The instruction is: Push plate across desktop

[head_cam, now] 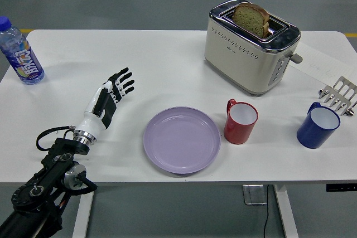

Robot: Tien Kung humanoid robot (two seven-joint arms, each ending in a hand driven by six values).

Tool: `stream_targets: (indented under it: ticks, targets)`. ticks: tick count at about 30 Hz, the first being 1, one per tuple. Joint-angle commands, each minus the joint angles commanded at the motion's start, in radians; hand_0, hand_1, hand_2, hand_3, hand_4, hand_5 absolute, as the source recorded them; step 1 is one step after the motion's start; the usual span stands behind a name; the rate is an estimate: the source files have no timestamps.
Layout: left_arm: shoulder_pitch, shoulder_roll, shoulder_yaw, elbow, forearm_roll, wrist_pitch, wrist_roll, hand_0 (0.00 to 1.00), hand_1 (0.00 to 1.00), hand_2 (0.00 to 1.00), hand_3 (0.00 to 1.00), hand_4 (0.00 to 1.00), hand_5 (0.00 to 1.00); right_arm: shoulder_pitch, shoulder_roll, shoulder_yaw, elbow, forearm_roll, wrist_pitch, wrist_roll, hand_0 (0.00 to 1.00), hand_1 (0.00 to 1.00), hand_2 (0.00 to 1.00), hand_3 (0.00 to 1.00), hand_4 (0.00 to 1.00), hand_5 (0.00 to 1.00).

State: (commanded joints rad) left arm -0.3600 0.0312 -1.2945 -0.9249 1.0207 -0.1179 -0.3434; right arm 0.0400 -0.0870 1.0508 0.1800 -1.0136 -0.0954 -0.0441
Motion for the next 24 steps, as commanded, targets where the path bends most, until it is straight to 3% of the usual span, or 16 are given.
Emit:
stream_targets:
  ticks: [4, 10, 19, 24]
  targets:
    - [0.008, 0.015, -0.053, -0.015, 0.012, -0.015, 0.033, 0.853, 0.876, 0.896, 0.870, 0.502, 0.998, 0.000, 0.000, 0.001, 0.000, 0.000, -0.001, -0.001, 0.608, 0.547, 0.641, 0.637, 0.149, 0.364]
    - [0.028, 0.041, -0.170, -0.046, 0.051, -0.083, 0.146, 0.849, 0.870, 0.888, 0.866, 0.503, 0.998, -0.005, 0.001, 0.005, 0.000, -0.004, 0.000, -0.004, 0.608, 0.547, 0.641, 0.636, 0.148, 0.366]
    - [0.040, 0.044, -0.309, -0.078, 0.078, -0.104, 0.219, 0.845, 0.856, 0.864, 0.830, 0.509, 0.998, -0.010, 0.003, 0.006, 0.000, -0.004, 0.000, -0.006, 0.608, 0.547, 0.642, 0.636, 0.148, 0.366]
    - [0.048, 0.039, -0.387, -0.099, 0.095, -0.142, 0.274, 0.846, 0.856, 0.859, 0.827, 0.512, 0.998, -0.013, 0.003, 0.007, 0.000, -0.004, -0.001, -0.006, 0.608, 0.547, 0.641, 0.636, 0.147, 0.366]
